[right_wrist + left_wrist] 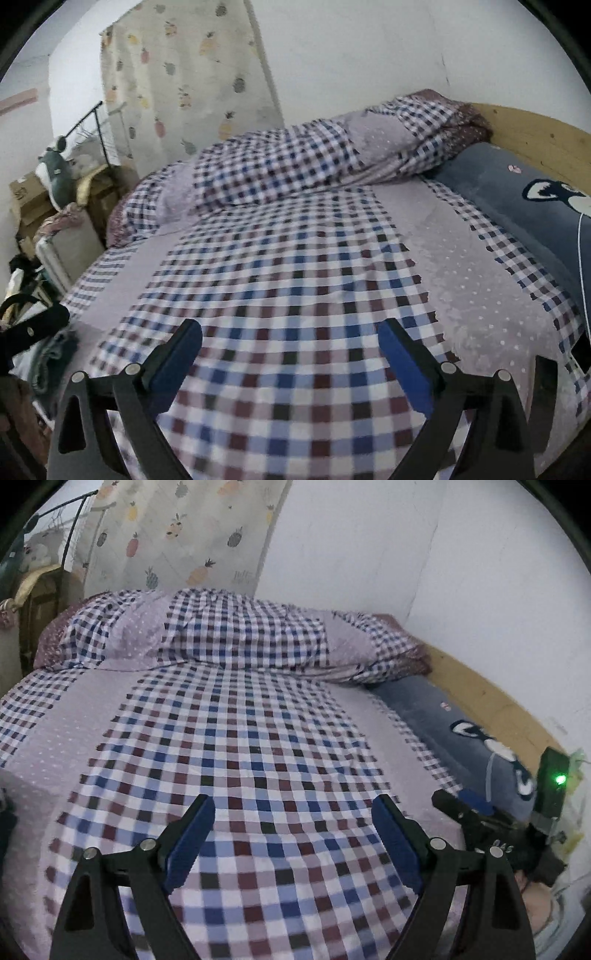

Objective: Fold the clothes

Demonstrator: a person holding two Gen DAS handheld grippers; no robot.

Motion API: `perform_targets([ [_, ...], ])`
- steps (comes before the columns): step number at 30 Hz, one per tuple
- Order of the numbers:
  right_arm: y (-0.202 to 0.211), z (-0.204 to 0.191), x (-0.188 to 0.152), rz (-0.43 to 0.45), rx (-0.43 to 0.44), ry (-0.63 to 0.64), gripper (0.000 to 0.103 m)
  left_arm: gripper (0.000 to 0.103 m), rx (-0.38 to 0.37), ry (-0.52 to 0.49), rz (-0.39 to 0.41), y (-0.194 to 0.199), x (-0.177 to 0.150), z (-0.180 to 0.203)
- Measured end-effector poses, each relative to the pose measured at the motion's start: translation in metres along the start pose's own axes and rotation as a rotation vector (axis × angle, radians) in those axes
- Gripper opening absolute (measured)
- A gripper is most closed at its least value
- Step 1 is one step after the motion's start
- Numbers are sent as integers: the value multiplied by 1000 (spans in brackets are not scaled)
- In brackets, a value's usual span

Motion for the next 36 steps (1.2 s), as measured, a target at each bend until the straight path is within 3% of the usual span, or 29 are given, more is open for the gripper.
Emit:
perform_targets([
  [9, -128, 38, -19, -130, -30, -37, 99, 90, 143, -25, -94, -142, -23, -34],
  [14, -178, 51, -49, -224, -46, -46, 99, 90, 193, 15, -153, -194, -40, -61],
  [21, -211, 60, -71, -313, -100, -23, 99, 90, 268, 45, -206, -221, -61, -79],
  [28, -222, 57, -76, -322, -153, 28, 102, 95, 353, -21, -233, -233, -68, -73],
  [36, -224, 56, -79, -314, -168, 45, 103, 102, 380, -15, -225, -232, -73, -75],
])
Point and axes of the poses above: each gripper's, at about its wrist camera, not at the fingertips, and y roughly against the way its jaws point, z to its right, x to its top, the point moved 10 cm from there along -y, roughly the way its jaws point, and after that the axes turned 8 degrees about -z, right-handed, at the moved point
